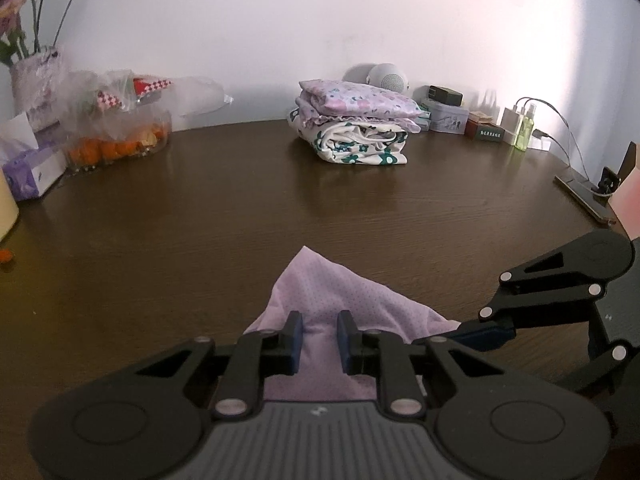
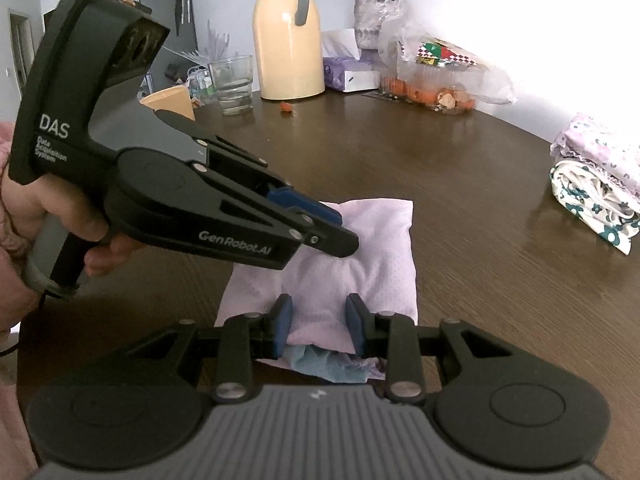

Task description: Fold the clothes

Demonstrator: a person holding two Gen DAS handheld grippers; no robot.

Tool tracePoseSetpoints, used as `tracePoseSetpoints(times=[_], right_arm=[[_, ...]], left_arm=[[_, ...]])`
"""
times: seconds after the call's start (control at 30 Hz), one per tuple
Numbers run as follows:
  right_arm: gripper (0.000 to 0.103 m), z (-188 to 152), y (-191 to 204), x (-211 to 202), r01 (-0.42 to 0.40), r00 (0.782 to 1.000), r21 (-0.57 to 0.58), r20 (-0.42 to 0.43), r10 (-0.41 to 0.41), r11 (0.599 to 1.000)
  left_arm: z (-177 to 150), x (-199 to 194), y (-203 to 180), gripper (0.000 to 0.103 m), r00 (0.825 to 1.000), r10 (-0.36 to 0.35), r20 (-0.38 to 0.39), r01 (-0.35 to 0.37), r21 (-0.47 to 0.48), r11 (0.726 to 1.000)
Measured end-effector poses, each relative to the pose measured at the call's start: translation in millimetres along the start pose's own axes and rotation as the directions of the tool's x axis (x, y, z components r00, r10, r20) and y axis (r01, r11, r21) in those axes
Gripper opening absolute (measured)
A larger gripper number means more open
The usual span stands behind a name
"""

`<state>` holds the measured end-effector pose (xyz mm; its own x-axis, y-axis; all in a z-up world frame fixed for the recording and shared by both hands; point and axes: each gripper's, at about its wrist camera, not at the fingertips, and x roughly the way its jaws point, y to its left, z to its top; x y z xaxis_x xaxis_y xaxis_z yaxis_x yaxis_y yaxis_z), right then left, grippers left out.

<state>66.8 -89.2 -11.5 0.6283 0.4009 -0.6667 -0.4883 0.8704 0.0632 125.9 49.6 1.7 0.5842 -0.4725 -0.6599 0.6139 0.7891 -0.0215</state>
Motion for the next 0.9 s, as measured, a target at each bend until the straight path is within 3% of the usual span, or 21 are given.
tracePoseSetpoints(times=[0.03,0.07,0.2,0.27,0.3,0.4,0.47,0.73,0.9], right_arm=[[0.031,1.5,-0.8,-2.8,-0.002,1.000,0.011,0.000,0.002,1.000],[0.033,3.1,-1.6,-5.6,-0.005,1.000,0.023,0.001,0.005,1.000],[0.054,7.9,-5.4,-25.6,0.002,1.000,0.055,0.029,-0.003,0.998],[0.066,7.5,-7.4,-30.4,0.013,0.999,0.074,0.028,-0.015,0.997],[0.078,7.2,-8.4,-32.7,0.019,0.999,0.084,0.026,-0.021,0.996],[0.087,3.3,-11.0,-38.6,0.033,0.999,0.118,0.017,-0.035,0.993],[0.100,-0.1,-12.6,-42.5,0.036,0.999,0.144,0.011,-0.038,0.989],[0.103,-13.4,-16.3,-51.5,0.015,1.000,0.292,0.001,-0.016,0.956],[0.103,-22.9,-26.0,-47.2,-0.009,1.000,0.414,-0.005,0.013,0.910]], left_arm=[[1.5,-4.7,-1.8,0.019,1.000,0.006,0.009,-0.006,0.006,1.000],[2.7,-9.9,-3.4,0.026,1.000,0.008,0.017,-0.009,0.013,1.000],[4.8,-28.6,-11.6,0.065,0.999,0.027,0.034,-0.028,0.050,0.998],[4.5,-34.3,-13.0,0.076,0.998,0.047,0.031,-0.049,0.051,0.997],[4.4,-36.5,-13.0,0.084,0.998,0.060,0.026,-0.062,0.050,0.997],[2.9,-44.4,-12.7,0.093,0.995,0.095,0.020,-0.096,0.055,0.994],[1.2,-50.1,-11.9,0.103,0.996,0.093,0.016,-0.094,0.055,0.994],[-7.7,-63.4,-3.2,0.103,0.996,0.090,-0.011,-0.089,0.044,0.995],[-3.1,-55.5,17.9,0.103,0.999,0.038,-0.021,-0.038,-0.011,0.999]])
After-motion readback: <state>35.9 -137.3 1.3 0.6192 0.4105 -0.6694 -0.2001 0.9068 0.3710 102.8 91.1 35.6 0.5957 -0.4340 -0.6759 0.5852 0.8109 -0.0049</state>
